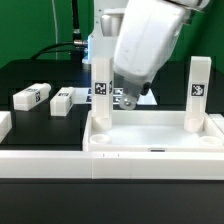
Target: Assemble desk
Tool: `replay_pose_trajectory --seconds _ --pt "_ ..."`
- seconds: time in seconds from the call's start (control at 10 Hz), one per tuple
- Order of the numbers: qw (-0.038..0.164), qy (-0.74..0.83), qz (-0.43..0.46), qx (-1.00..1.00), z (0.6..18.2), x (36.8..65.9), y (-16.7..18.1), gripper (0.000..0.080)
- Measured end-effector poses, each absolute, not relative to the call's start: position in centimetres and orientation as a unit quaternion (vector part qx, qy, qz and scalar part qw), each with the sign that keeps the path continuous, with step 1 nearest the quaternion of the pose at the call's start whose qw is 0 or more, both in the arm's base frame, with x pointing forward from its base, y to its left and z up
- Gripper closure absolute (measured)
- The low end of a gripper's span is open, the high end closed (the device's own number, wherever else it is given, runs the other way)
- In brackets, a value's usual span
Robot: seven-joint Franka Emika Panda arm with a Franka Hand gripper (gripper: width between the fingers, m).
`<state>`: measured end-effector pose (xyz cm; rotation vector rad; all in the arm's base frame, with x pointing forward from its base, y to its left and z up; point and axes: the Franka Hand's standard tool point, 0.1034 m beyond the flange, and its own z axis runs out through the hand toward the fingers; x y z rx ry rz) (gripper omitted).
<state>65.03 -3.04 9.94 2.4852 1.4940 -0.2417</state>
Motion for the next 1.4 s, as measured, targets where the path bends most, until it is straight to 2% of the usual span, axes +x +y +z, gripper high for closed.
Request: replay_pose_trajectory --seconds 0.1,0.7,0.8,0.9,1.2,1.3,1.4 --pt "0.106 0.457 -0.081 0.880 9.7 64.6 -3.7 0.0150" --pt "0.116 0.310 -0.055 0.942 9.6 64.8 -4.3 0.0150" --pt "0.111 0.272 -0.050 0.954 9.6 64.7 -4.4 0.0150" --pt "0.087 0.189 -0.038 0.977 9.4 64.2 -5.5 0.0150" --pt "0.048 0.036 -0.030 0.998 9.4 62.7 -8.8 0.0150" --pt "0.042 -0.020 -0.030 0.998 9.3 62.3 -9.1 0.0150" --pt "0.046 -0.053 -0.027 0.997 9.1 62.4 -8.3 0.0150"
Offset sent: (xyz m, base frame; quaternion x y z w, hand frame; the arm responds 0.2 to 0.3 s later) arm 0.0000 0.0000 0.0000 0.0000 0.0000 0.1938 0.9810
